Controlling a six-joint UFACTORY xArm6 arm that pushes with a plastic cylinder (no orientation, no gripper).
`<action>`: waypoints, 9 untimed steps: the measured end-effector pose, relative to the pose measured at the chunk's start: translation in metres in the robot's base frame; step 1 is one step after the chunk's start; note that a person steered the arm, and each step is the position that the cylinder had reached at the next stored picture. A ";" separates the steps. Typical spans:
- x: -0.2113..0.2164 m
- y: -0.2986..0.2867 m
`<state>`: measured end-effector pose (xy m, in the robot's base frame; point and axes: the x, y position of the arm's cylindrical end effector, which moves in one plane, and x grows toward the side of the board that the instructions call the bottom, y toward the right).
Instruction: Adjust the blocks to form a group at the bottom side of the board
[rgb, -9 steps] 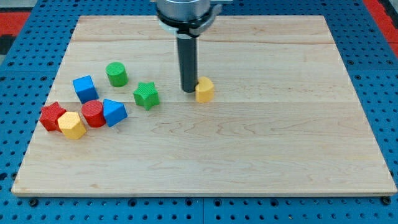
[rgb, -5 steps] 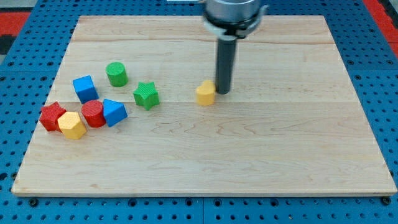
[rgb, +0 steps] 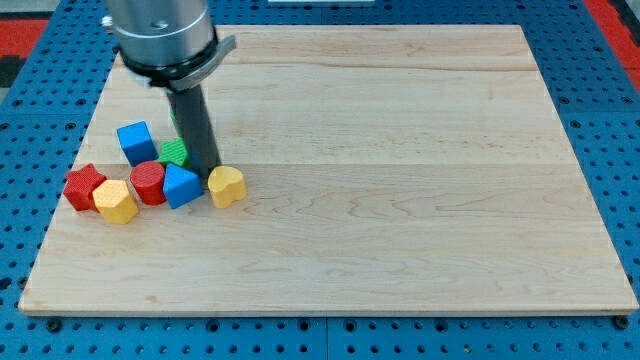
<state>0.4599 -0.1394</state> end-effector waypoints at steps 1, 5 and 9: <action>0.013 -0.008; -0.121 0.001; -0.056 -0.049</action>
<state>0.4036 -0.1888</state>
